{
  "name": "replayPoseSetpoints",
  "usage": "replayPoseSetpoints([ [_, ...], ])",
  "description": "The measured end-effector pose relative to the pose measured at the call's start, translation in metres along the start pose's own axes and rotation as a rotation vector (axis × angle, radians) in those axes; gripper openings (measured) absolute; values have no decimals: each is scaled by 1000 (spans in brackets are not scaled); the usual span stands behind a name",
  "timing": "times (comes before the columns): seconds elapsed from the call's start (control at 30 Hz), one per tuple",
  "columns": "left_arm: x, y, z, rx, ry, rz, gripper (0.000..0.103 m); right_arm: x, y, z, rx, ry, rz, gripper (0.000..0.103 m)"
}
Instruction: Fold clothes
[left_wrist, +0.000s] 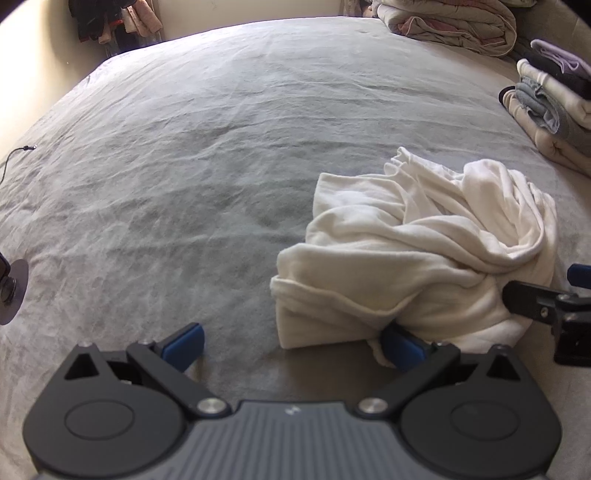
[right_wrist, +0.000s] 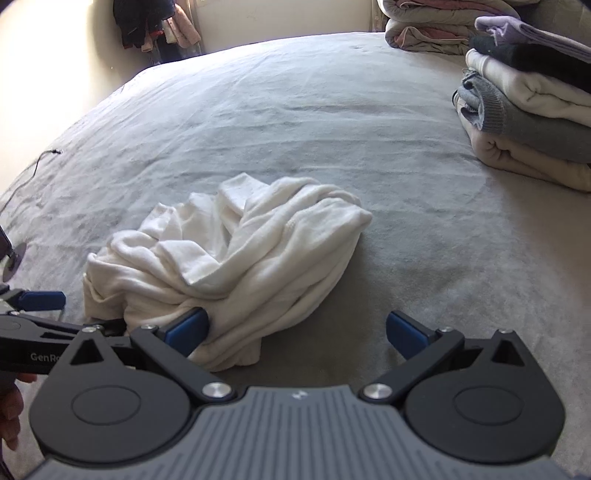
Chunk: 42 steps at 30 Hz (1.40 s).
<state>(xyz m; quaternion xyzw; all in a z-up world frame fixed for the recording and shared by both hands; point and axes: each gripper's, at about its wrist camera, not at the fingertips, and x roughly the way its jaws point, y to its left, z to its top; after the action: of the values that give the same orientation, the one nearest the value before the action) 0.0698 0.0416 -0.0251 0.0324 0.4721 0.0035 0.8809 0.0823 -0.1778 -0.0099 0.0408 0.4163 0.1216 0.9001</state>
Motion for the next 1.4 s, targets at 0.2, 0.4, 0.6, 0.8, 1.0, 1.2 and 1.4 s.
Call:
replayPoseSetpoints([
  [0.2,-17,19,10,-95,-58,-98,102,-20,3,7,13,-59,76,91],
  [0.4,-8,25,15,-162,-57,-187,87,-10,2,12,50,-24,131,61],
  [0.6,-9,24,15,-196,-70,-284,39,-12,-13,16,130,-28,147,15],
  [0.8,-32,24,15,-215,-148,-336,11,-29,-19,22,141,-91,139,11],
  [1.0,-68,20,14,-149,-323,-366,10,-56,-19,32,82,-201,116,7],
  [1.2,-85,21,17,-164,-423,-442,9,-70,-15,28,26,-211,162,32],
  [1.4,-90,17,26,-143,-537,-427,10,-59,3,18,-43,-160,179,50],
])
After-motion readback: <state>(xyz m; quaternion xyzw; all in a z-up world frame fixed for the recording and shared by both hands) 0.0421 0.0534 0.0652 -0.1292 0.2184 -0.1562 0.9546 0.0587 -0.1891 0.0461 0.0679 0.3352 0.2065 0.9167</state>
